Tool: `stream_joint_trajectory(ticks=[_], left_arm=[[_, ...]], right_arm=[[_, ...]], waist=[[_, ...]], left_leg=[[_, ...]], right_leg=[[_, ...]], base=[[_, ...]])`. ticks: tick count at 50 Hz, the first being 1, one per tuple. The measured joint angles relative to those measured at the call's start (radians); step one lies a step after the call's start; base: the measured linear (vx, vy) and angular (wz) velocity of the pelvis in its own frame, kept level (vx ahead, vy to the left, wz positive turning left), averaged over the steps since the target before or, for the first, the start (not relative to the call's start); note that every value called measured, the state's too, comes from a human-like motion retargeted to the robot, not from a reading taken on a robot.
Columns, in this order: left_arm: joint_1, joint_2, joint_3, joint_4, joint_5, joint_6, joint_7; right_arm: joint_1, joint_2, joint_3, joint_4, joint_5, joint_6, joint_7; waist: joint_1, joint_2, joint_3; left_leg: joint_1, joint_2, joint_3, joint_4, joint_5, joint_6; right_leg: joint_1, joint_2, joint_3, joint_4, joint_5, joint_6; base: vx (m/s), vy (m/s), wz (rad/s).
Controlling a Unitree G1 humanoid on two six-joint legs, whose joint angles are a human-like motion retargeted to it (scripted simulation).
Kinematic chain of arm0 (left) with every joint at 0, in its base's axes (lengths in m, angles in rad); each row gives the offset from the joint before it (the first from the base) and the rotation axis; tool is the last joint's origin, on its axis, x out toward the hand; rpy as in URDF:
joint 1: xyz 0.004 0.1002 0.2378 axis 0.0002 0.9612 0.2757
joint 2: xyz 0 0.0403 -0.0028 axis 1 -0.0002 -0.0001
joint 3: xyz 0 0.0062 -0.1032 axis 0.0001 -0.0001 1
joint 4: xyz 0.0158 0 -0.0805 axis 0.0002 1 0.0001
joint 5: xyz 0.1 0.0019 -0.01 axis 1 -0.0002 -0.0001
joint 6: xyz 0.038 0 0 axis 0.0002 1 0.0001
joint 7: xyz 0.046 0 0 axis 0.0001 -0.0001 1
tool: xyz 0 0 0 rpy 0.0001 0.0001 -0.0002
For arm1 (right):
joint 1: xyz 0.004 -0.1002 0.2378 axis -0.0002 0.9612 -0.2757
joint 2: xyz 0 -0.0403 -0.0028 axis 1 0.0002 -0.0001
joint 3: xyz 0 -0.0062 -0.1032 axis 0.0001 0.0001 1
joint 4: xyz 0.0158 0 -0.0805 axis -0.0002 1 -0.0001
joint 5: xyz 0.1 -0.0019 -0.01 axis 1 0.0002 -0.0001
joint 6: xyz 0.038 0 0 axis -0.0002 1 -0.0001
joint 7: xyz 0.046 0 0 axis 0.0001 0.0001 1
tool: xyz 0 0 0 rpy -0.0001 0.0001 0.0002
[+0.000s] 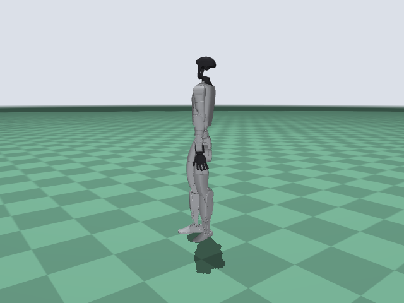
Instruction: In place motions
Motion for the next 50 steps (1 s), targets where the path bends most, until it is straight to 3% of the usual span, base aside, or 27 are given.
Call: stream_joint_trajectory(ticks=[10,20,50], left_arm=[[-0.009,-0.020,-0.016,-0.005,0.018,-0.001,-0.014],[-0.005,-0.018,-0.022,-0.008,0.022,-0.003,-0.016],[-0.012,0.006,-0.010,0.043,0.011,-0.005,0.020]], right_arm=[[0.016,0.003,-0.029,0.020,0.044,0.014,0.013],[0.014,0.000,-0.017,-0.001,0.026,0.013,0.005],[0.049,-0.017,-0.039,-0.031,0.020,-0.021,0.054]], waist=[[-0.025,0.019,0.007],[-0.068,0.025,0.015],[0.150,-0.065,-0.014]], left_leg=[[0.002,0.006,0.051,-0.001,-0.008,-0.005],[-0.016,0.003,-0.056,0.003,0.008,0.009],[-0.092,-0.083,-0.373,0.051,0.072,0.047]], right_leg=[[-0.009,0.022,0.036,-0.005,0.013,-0.005],[-0.017,-0.009,-0.064,0.010,0.002,-0.004],[0.121,-0.129,-0.312,-0.037,-0.075,0.024]], base=[[0.00,0.05,-0.25],[0.00,-0.03,0.48],[0.13,-0.18,0.57]])
